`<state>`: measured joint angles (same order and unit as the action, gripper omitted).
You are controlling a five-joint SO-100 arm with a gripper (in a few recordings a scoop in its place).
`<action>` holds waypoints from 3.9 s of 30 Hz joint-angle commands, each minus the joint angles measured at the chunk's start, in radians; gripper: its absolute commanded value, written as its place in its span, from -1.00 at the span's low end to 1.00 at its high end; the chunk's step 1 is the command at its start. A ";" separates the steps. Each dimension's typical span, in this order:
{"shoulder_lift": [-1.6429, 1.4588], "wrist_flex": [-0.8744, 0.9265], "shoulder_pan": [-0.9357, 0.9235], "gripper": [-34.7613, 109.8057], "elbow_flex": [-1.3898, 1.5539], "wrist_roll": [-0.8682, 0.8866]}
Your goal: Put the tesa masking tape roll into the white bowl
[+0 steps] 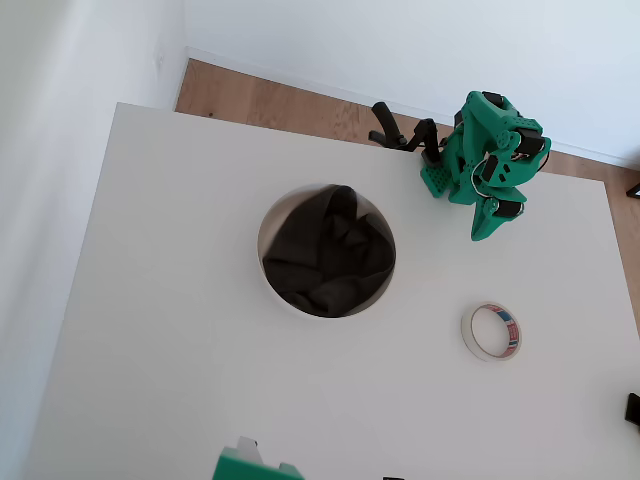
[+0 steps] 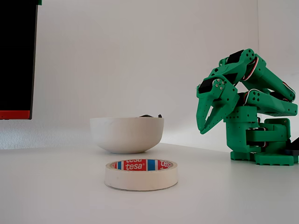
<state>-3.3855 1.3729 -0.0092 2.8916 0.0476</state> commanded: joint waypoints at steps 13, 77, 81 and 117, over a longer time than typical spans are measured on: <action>-0.005 0.015 0.163 -0.63 0.005 -0.127; -0.003 -0.071 0.150 -0.63 0.015 -0.114; -0.005 -0.150 0.083 -0.64 -0.014 0.003; 1.439 -0.497 0.149 -0.25 -0.847 0.124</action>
<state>-1.8914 0.8575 0.1197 2.1123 0.1534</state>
